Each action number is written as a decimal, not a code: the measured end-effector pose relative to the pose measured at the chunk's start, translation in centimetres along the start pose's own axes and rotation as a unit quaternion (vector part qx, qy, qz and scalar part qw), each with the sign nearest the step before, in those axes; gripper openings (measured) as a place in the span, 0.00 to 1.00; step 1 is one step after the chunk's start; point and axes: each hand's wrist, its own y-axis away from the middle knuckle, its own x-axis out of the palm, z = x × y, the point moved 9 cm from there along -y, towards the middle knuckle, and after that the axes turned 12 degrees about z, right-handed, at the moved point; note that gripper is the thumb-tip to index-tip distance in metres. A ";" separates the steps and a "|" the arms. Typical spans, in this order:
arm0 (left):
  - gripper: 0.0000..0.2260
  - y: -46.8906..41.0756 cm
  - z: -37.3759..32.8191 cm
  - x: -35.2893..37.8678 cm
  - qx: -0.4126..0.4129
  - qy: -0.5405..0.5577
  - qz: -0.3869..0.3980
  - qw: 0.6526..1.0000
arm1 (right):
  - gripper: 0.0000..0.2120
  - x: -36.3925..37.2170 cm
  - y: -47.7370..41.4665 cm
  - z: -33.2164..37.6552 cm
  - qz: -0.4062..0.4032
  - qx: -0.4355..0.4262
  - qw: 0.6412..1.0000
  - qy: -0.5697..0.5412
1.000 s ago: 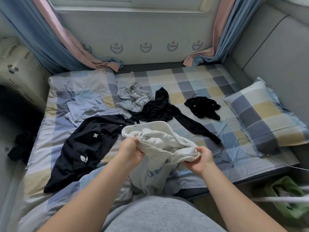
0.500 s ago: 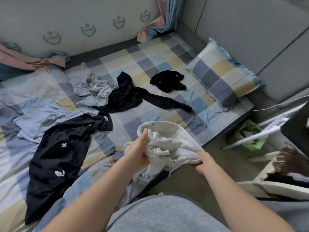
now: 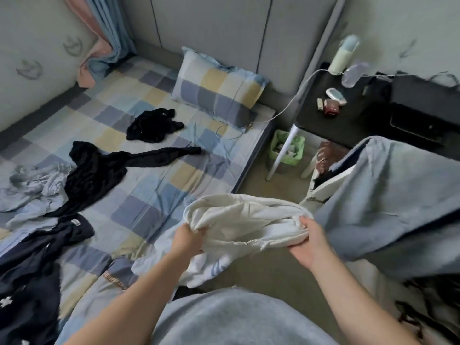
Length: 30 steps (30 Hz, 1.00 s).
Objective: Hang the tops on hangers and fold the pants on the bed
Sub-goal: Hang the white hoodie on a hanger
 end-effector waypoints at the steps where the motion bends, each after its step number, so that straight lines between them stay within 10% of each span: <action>1: 0.10 0.8 -0.9 2.0 0.015 0.057 0.005 0.998 | 0.29 -2.5 1.2 0.6 -0.009 -0.014 1.000 -0.018; 18: 0.10 12.3 -14.2 40.9 0.121 -0.004 0.278 0.953 | 0.13 -35.5 22.7 14.6 -0.257 -0.216 0.929 0.156; 30: 0.12 25.9 -32.6 67.1 0.261 -0.096 0.546 0.790 | 0.15 -46.7 38.4 29.1 -0.476 -0.337 0.803 0.124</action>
